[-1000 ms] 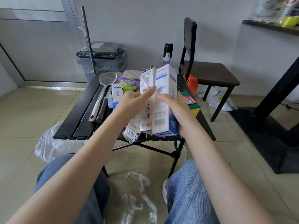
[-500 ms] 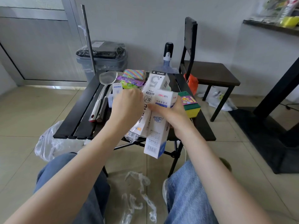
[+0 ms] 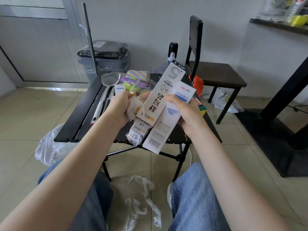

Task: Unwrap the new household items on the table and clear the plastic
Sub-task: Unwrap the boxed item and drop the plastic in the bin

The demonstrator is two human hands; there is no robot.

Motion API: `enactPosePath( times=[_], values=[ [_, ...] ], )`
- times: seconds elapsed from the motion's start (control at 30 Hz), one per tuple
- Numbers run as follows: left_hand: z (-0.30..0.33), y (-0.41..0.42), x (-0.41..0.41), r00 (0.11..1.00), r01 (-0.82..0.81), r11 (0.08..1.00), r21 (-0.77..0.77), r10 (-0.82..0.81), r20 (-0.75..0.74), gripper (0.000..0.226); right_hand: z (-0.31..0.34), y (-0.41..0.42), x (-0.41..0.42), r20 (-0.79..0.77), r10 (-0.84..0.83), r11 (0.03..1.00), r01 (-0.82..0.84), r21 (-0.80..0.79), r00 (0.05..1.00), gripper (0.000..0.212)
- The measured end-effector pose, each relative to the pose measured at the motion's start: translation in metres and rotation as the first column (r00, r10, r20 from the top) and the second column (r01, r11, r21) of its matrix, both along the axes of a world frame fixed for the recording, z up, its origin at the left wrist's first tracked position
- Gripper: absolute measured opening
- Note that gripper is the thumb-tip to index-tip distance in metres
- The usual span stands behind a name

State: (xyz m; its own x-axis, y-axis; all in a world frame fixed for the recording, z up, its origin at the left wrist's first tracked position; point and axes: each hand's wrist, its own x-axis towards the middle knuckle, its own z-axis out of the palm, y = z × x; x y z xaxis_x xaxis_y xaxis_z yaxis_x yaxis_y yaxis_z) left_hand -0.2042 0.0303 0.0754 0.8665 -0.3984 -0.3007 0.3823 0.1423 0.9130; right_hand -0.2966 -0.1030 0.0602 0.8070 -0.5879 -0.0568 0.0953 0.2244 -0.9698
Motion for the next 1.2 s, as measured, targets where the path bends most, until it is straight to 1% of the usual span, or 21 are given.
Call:
enactPosePath(
  times=[0.07, 0.13, 0.2, 0.3, 0.37, 0.43, 0.53, 0.63, 0.7, 0.73, 0.77, 0.8, 0.83, 0.87, 0.9, 0.93, 0.97, 1.03, 1.1, 1.17, 1.2],
  values=[
    [0.002, 0.001, -0.005, 0.99, 0.085, 0.988, -0.125, -0.098, -0.101, 0.025, -0.003, 0.002, 0.0, 0.043, -0.012, 1.0, 0.011, 0.024, 0.999, 0.027],
    [-0.001, 0.002, -0.002, 0.984, 0.148, 0.982, -0.12, -0.158, -0.085, 0.025, -0.005, 0.004, -0.001, 0.053, -0.02, 1.0, 0.019, 0.025, 0.998, 0.025],
    [-0.006, 0.002, 0.005, 0.983, 0.182, 0.983, 0.009, -0.182, 0.001, 0.022, -0.005, 0.004, -0.003, 0.07, -0.026, 0.999, 0.023, 0.045, 0.997, 0.022],
    [-0.009, 0.006, 0.007, 0.957, 0.236, 0.951, 0.2, -0.263, 0.12, 0.039, -0.002, -0.001, -0.004, 0.103, -0.053, 0.997, 0.047, 0.068, 0.993, 0.024],
    [-0.007, 0.007, 0.002, 0.892, 0.326, 0.865, 0.382, -0.415, 0.178, 0.044, -0.002, -0.004, -0.003, 0.09, -0.086, 0.996, 0.082, 0.041, 0.992, 0.035],
    [-0.005, 0.01, 0.0, 0.846, 0.314, 0.796, 0.517, -0.482, 0.227, 0.048, 0.001, -0.007, -0.003, 0.077, -0.136, 0.991, 0.134, 0.026, 0.988, 0.046],
    [-0.004, 0.019, 0.005, 0.801, 0.297, 0.762, 0.576, -0.527, 0.284, 0.037, 0.01, -0.018, -0.008, 0.074, -0.206, 0.978, 0.203, 0.042, 0.976, 0.04],
    [-0.005, 0.025, 0.012, 0.804, 0.203, 0.791, 0.577, -0.471, 0.363, 0.029, 0.021, -0.025, -0.015, 0.002, -0.135, 0.991, 0.135, 0.025, 0.991, 0.026],
    [-0.008, 0.02, 0.016, 0.849, 0.1, 0.846, 0.524, -0.347, 0.398, 0.026, 0.024, -0.022, -0.018, -0.035, -0.07, 0.997, 0.071, 0.012, 0.997, 0.02],
    [-0.009, 0.016, 0.016, 0.886, 0.068, 0.891, 0.449, -0.261, 0.383, 0.022, 0.025, -0.02, -0.02, -0.038, -0.042, 0.999, 0.043, 0.014, 0.998, 0.017],
    [-0.009, 0.011, 0.017, 0.934, 0.055, 0.945, 0.322, -0.163, 0.318, 0.019, 0.025, -0.018, -0.021, -0.035, -0.011, 1.0, 0.011, 0.021, 0.999, 0.013],
    [-0.007, 0.008, 0.018, 0.975, 0.071, 0.988, 0.14, -0.098, 0.2, 0.017, 0.025, -0.015, -0.022, -0.03, 0.025, 0.999, -0.024, 0.037, 0.999, 0.009],
    [-0.004, 0.005, 0.018, 0.993, 0.106, 0.991, -0.086, -0.1, 0.068, 0.017, 0.025, -0.012, -0.024, -0.026, 0.06, 0.997, -0.058, 0.055, 0.998, 0.006],
    [0.0, 0.004, 0.018, 0.99, 0.124, 0.953, -0.276, -0.138, -0.029, 0.02, 0.026, -0.01, -0.025, -0.026, 0.086, 0.994, -0.084, 0.067, 0.996, 0.005],
    [0.004, 0.002, 0.018, 0.98, 0.125, 0.902, -0.413, -0.177, -0.088, 0.023, 0.025, -0.009, -0.026, -0.031, 0.106, 0.993, -0.104, 0.064, 0.994, 0.006],
    [0.008, 0.001, 0.017, 0.976, 0.1, 0.868, -0.486, -0.179, -0.12, 0.025, 0.025, -0.009, -0.026, -0.038, 0.122, 0.991, -0.12, 0.052, 0.992, 0.007],
    [0.012, -0.001, 0.017, 0.979, 0.054, 0.855, -0.516, -0.148, -0.143, 0.026, 0.025, -0.009, -0.025, -0.045, 0.132, 0.991, -0.131, 0.036, 0.99, 0.008],
    [0.018, -0.006, 0.016, 0.984, -0.018, 0.875, -0.485, -0.071, -0.166, 0.024, 0.026, -0.01, -0.024, -0.052, 0.147, 0.989, -0.147, 0.01, 0.988, 0.009],
    [0.022, -0.01, 0.011, 0.992, -0.011, 0.902, -0.431, -0.045, -0.121, 0.019, 0.027, -0.012, -0.023, -0.074, 0.191, 0.981, -0.194, -0.029, 0.979, 0.01],
    [0.028, -0.015, 0.006, 0.999, 0.046, 0.95, -0.308, -0.036, 0.037, 0.019, 0.028, -0.013, -0.023, -0.1, 0.256, 0.964, -0.261, -0.043, 0.962, 0.013],
    [0.029, -0.018, 0.007, 0.983, 0.055, 0.987, -0.154, -0.027, 0.18, 0.018, 0.028, -0.013, -0.023, -0.11, 0.281, 0.957, -0.287, -0.043, 0.954, 0.015]
  ],
)
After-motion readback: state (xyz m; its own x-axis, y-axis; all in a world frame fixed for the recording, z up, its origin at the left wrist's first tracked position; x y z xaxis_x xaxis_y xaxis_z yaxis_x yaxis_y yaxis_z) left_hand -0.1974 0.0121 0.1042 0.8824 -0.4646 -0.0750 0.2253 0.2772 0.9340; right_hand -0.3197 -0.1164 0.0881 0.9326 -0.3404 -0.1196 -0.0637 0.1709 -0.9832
